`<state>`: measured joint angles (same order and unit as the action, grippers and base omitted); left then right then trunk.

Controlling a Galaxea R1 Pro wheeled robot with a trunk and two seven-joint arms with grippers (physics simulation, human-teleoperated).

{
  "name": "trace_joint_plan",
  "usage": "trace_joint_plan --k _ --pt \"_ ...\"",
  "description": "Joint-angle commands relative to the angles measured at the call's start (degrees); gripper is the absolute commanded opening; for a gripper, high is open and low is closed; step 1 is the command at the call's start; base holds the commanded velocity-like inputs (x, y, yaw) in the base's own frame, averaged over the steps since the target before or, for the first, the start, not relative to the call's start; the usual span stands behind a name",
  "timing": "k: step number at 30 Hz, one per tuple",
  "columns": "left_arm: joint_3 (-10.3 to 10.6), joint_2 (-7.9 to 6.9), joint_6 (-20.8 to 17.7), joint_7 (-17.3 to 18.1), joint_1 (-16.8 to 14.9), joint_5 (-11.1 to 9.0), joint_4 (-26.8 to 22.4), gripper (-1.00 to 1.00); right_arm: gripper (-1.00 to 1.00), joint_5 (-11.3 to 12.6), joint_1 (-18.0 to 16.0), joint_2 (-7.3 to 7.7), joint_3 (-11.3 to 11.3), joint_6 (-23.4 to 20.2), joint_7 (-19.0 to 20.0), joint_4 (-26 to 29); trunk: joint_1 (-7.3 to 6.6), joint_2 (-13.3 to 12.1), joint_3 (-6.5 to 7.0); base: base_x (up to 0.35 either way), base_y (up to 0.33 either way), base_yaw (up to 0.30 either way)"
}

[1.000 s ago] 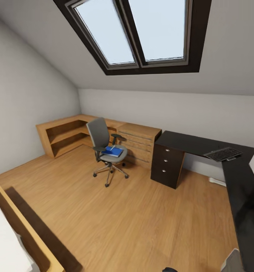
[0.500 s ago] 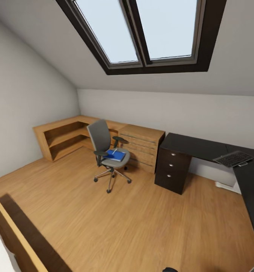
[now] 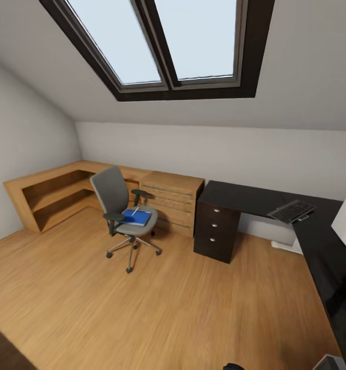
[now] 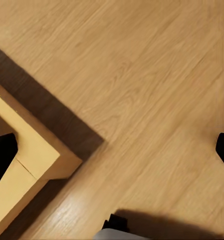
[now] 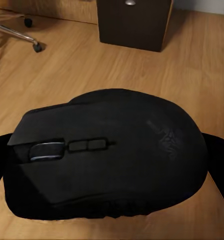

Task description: In the bedroom, organize the workspace by keeping the computer under the desk, ensuring the monitor is on the desk, placing the keyboard on the desk next to the monitor, placing the mouse on the desk next to the keyboard, moving the folder from the swivel chair onto the desk next to the mouse, stacking the notebook on top of the folder with the pen on top of the notebook, and positioning the swivel chair next to the desk.

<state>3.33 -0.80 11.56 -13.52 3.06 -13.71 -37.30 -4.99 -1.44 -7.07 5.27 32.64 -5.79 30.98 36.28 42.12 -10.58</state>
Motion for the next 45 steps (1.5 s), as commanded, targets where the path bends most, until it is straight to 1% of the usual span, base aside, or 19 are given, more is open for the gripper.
trace_joint_plan --k 1,3,5,8,10,13,15,18,19,29,37,39,40,41,45 --pt "0.36 -0.08 -0.01 -0.41 0.02 -0.44 -0.08 1.00 -1.00 -0.54 -0.05 -0.06 0.26 0.14 -0.19 -0.04 0.05 0.05 -0.07 0.326 0.000 -0.288" --pt "0.36 -0.08 -1.89 -0.45 0.02 -0.44 0.14 1.00 -1.00 -0.53 -0.05 0.06 0.26 0.12 -0.19 -0.04 0.05 0.05 -0.07 0.327 0.000 -0.291" --pt "0.36 -0.09 -3.86 -0.46 0.03 -0.45 1.39 1.00 -1.00 -0.52 -0.05 0.32 0.26 0.08 -0.19 -0.04 0.05 0.05 -0.07 0.328 0.000 -0.292" --pt "0.36 -0.08 -6.57 -0.46 0.03 -0.45 4.65 1.00 -1.00 -0.53 -0.09 0.68 0.28 0.02 -0.19 -0.04 0.05 0.05 -0.07 0.328 0.000 -0.293" --pt "0.36 0.08 -9.01 -0.43 -0.86 -0.45 7.88 1.00 -1.00 -0.48 -0.11 1.07 0.33 -0.02 -0.21 -0.08 0.05 0.05 -0.07 0.328 0.000 -0.293" --pt "0.36 0.22 -10.05 -0.39 -1.57 -0.45 9.22 1.00 -1.00 -0.46 -0.12 1.22 0.35 -0.03 -0.26 -0.11 0.05 0.05 -0.07 0.328 0.000 -0.293" --pt "0.36 0.36 -10.20 -0.36 -1.75 -0.39 9.56 1.00 -1.00 -0.46 -0.13 1.27 0.35 -0.04 -0.27 -0.12 0.05 0.05 -0.07 0.328 0.000 -0.293" --pt "0.43 1.18 -10.16 -0.37 -1.82 -0.36 9.91 1.00 -1.00 -0.45 -0.14 1.72 0.48 -0.04 -0.27 -0.31 0.05 0.05 -0.07 0.328 0.000 -0.293" --pt "0.43 1.21 -10.16 -0.37 -1.82 -0.36 9.93 1.00 -1.00 -0.44 -0.14 1.78 0.49 -0.04 -0.27 -0.53 0.05 0.05 -0.07 0.328 0.000 -0.293" --pt "0.48 1.06 -9.87 -0.37 -1.83 -0.36 9.96 1.00 -1.00 -0.37 -0.14 1.81 0.53 -0.04 -0.24 -1.33 0.05 0.05 -0.07 0.328 0.000 -0.283" --pt "0.45 0.98 -9.49 -0.37 -1.83 -0.36 9.96 1.00 -1.00 -0.35 -0.14 1.64 0.53 0.04 -0.19 -1.36 0.05 0.05 -0.07 0.328 0.000 -0.078" --pt "0.40 0.98 -8.30 -0.39 -1.83 -0.37 9.96 1.00 -1.00 -0.32 -0.14 1.63 0.53 0.05 -0.19 -1.36 0.05 0.05 -0.07 0.328 0.000 -0.008" --pt "0.37 0.98 -6.39 -0.43 -1.83 -0.42 10.00 1.00 -1.00 -0.29 -0.14 1.63 0.53 0.05 -0.19 -1.36 0.05 0.05 -0.07 0.328 0.000 -0.003" --pt "0.37 0.98 -5.66 -0.44 -1.83 -0.43 10.06 1.00 -1.00 -0.29 -0.14 1.63 0.53 0.05 -0.19 -1.32 0.05 0.05 -0.07 0.328 0.000 -0.002" --pt "0.36 0.98 -4.63 -0.45 -1.83 -0.44 10.54 1.00 -1.00 -0.20 -0.14 1.62 0.53 0.01 -0.20 -1.27 0.05 0.05 -0.07 0.328 0.000 -0.001"
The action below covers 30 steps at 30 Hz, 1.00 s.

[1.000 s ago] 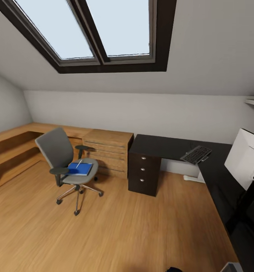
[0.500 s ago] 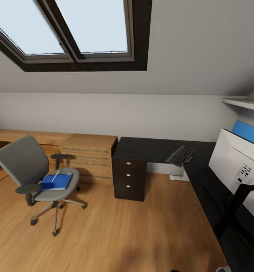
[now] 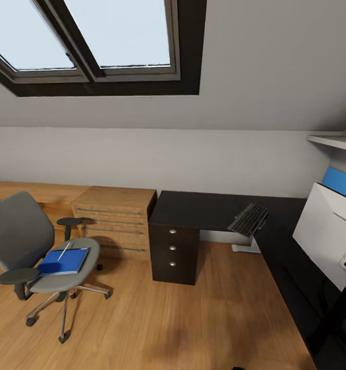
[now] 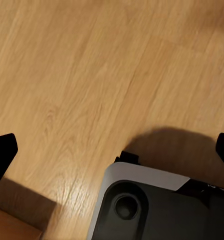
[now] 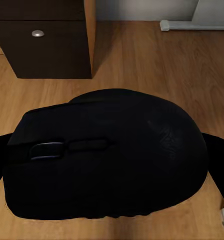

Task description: In the bedroom, organize the workspace by keeping the computer under the desk, ensuring the monitor is on the desk, placing the keyboard on the desk next to the monitor, placing the mouse on the desk next to the keyboard, moving the folder from the swivel chair onto the desk next to the mouse, stacking the notebook on top of the folder with the pen on top of the notebook, and positioning the swivel chair next to the desk.

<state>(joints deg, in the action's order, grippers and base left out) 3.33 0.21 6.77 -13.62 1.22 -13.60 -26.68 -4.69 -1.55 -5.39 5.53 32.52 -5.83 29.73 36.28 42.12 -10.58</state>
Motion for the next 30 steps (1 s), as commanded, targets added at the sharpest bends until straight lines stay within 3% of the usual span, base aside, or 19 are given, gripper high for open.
trace_joint_plan --k 1,12,16,20,22,25,26,27,30 --pt "0.36 -0.04 0.23 -0.35 0.01 -0.54 -0.04 1.00 -1.00 -0.49 -0.04 -0.06 0.27 0.12 -0.16 0.00 0.05 0.05 -0.07 0.328 0.000 0.000" --pt "0.33 -0.06 0.67 -0.35 0.01 -0.53 0.17 1.00 -1.00 -0.35 -0.25 -0.07 0.27 -0.18 -0.20 -0.03 0.05 0.05 -0.07 0.328 0.000 0.000" --pt "0.28 -0.11 0.80 -0.28 0.01 -0.67 -0.26 1.00 -1.00 2.68 -0.29 -0.23 0.43 -0.33 -0.58 0.22 -0.17 -0.35 0.11 0.327 0.000 0.000" --pt "0.27 -0.12 0.71 -0.32 0.01 -0.73 -5.29 1.00 -1.00 4.85 -0.54 -0.26 0.46 -1.24 -0.85 3.87 -1.05 -1.95 0.83 0.327 0.000 0.000" --pt "0.27 -0.13 0.42 -0.32 0.01 -0.72 -11.20 1.00 -1.00 5.27 -0.73 -0.24 0.51 -8.50 -0.91 10.92 -1.49 -2.76 1.19 0.327 0.000 0.000" --pt "0.27 0.02 -1.60 -0.40 0.01 -0.72 -20.55 1.00 -1.00 5.49 -0.80 -0.24 0.53 -26.40 -0.94 24.92 -2.15 -3.96 1.73 0.327 0.000 0.000" --pt "0.27 0.06 -2.70 -0.43 0.01 -0.72 -22.44 1.00 -1.00 5.57 -0.83 -0.24 0.53 -29.78 -0.92 27.57 -2.37 -4.36 1.90 0.327 0.000 0.000" --pt "0.27 0.12 -6.03 -0.48 0.01 -0.72 -26.59 1.00 -1.00 5.78 -0.99 -0.25 0.53 -36.48 -0.90 32.77 -2.59 -4.76 2.08 0.327 0.000 0.000" --pt "0.21 0.35 -24.94 -0.75 0.01 -0.94 -44.83 1.00 -1.00 6.32 -5.45 -0.28 0.54 -55.57 -0.86 46.34 -3.25 -5.97 2.62 0.327 0.000 0.000"
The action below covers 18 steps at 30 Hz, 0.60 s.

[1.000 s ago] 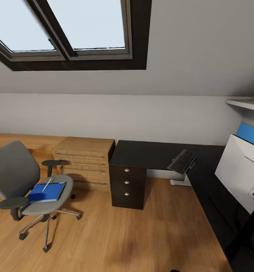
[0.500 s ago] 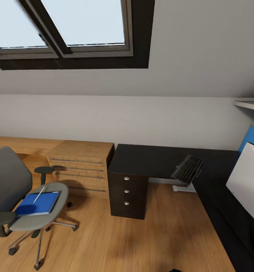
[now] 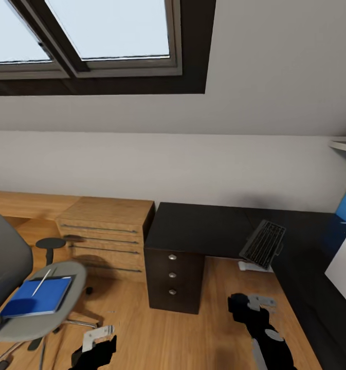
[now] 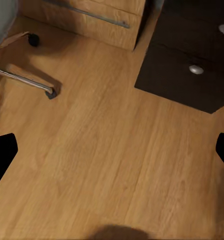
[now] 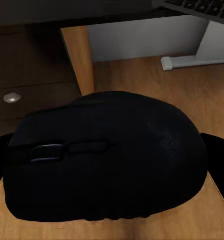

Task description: In the bedroom, organize the workspace by keeping the computer under the desk, ensuring the monitor is on the desk, placing the keyboard on the desk next to the monitor, placing the mouse on the desk next to the keyboard, moving the folder from the swivel chair onto the desk next to the mouse, stacking the notebook on top of the folder with the pen on top of the notebook, and positioning the swivel chair next to the desk.

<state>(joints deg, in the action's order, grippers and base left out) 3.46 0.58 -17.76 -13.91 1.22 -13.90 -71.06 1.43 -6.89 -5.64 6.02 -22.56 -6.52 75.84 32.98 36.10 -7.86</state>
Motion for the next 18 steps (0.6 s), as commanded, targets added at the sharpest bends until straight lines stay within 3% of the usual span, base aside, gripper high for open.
trace_joint_plan --k 1,3,4,5,10,13,18 --pt "0.02 0.16 -4.57 -0.51 0.01 -0.69 -5.33 1.00 -1.00 0.70 -1.86 -0.02 0.07 -4.42 -0.17 2.39 -0.17 -0.34 0.08 0.327 0.000 0.000" --pt "-0.27 0.54 -9.65 -0.49 0.01 -0.75 -12.12 1.00 -1.00 3.58 -4.81 0.00 0.30 -9.59 -0.17 4.80 -0.61 -1.15 0.43 0.327 0.000 0.000" --pt "-0.17 0.68 -10.51 -0.51 0.01 -0.74 -12.29 1.00 -1.00 4.91 -5.38 0.04 0.41 -10.32 -0.18 4.70 -0.83 -1.55 0.61 0.327 0.000 0.000" --pt "0.07 1.14 -10.87 -0.59 0.01 -0.65 -9.48 1.00 -1.00 6.18 -5.87 0.03 0.28 -10.79 -0.18 3.47 -1.05 -1.95 0.79 0.327 0.000 0.000" --pt "0.25 1.87 -7.33 -0.57 0.01 -0.53 -4.82 1.00 -1.00 7.77 -6.19 -0.38 0.16 -10.68 0.10 2.74 -2.15 -3.95 1.69 0.327 0.000 0.000" --pt "0.18 1.97 -4.67 -0.49 0.01 -0.52 -5.78 1.00 -1.00 7.96 -6.20 -0.96 0.17 -9.72 0.15 0.78 -2.81 -5.16 2.23 0.327 0.000 0.000" --pt "-0.31 1.87 -3.75 -0.42 0.01 -0.64 -8.08 1.00 -1.00 8.03 -6.21 -1.23 0.06 -6.75 -0.05 -0.78 -3.90 -7.16 3.13 0.327 0.000 0.000"
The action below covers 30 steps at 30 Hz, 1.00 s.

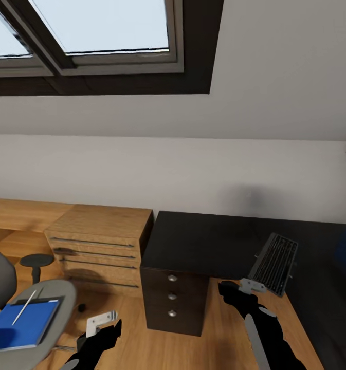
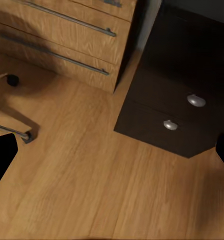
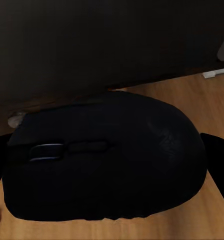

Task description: In the bedroom, organize the workspace by keeping the computer under the desk, ensuring the monitor is on the desk, placing the keyboard on the desk next to the monitor, placing the mouse on the desk next to the keyboard, moving the folder from the swivel chair onto the desk next to the mouse, stacking the notebook on top of the folder with the pen on top of the notebook, and positioning the swivel chair next to the desk.

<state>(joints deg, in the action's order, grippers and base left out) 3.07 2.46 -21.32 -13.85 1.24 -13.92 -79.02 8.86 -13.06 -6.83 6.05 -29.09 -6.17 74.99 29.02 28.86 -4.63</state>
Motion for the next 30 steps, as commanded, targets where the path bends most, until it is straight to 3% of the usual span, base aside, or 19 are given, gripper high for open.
trace_joint_plan --k 1,7,8,9,10,11,19,30 --pt "0.02 -0.01 -0.17 -0.48 -0.01 -0.63 -0.20 1.00 -1.00 0.61 -0.05 -0.06 -0.01 0.00 -0.44 0.00 -0.16 -0.32 0.08 0.327 0.000 0.000" --pt "-0.11 0.06 -0.12 -0.67 -0.01 -0.59 -0.16 1.00 -1.00 0.53 -0.04 -0.09 -0.03 0.91 -0.39 -0.20 -1.48 -2.73 1.16 0.327 0.000 0.000" --pt "-0.17 0.00 -0.07 -0.71 -0.01 -0.65 -0.29 1.00 -1.00 0.23 -0.04 -0.11 -2.61 3.93 -0.43 -3.26 -1.48 -2.73 1.16 0.328 0.000 0.187" --pt "-0.17 0.00 -0.05 -0.71 -0.01 -0.65 -0.34 1.00 -1.00 0.18 -0.04 -0.11 -3.78 4.61 -0.46 -4.01 -1.48 -2.73 1.16 0.328 0.000 0.218" --pt "-0.17 0.00 -0.04 -0.74 -0.01 -0.67 -0.40 1.00 -1.00 -0.01 -0.05 -0.07 -9.16 8.56 -0.63 -7.11 -1.48 -2.73 1.16 0.328 0.000 0.265" --pt "-0.17 0.00 -0.04 -0.74 -0.01 -0.67 -0.38 1.00 -1.00 -0.04 -0.05 -0.09 -10.87 9.72 -0.66 -8.05 -1.48 -2.73 1.15 0.326 0.000 0.270" --pt "-0.08 0.08 -0.12 -0.66 -0.01 -0.67 -0.32 1.00 -1.00 -0.10 -0.05 -0.27 -12.33 11.38 -0.69 -10.48 -1.48 -2.73 0.96 0.224 0.000 0.273" --pt "-0.08 0.09 -0.12 -0.65 -0.01 -0.69 -0.16 1.00 -1.00 -0.16 -0.06 -0.55 -14.29 12.89 -0.69 -11.66 -1.48 -2.73 0.66 0.019 0.011 0.274"
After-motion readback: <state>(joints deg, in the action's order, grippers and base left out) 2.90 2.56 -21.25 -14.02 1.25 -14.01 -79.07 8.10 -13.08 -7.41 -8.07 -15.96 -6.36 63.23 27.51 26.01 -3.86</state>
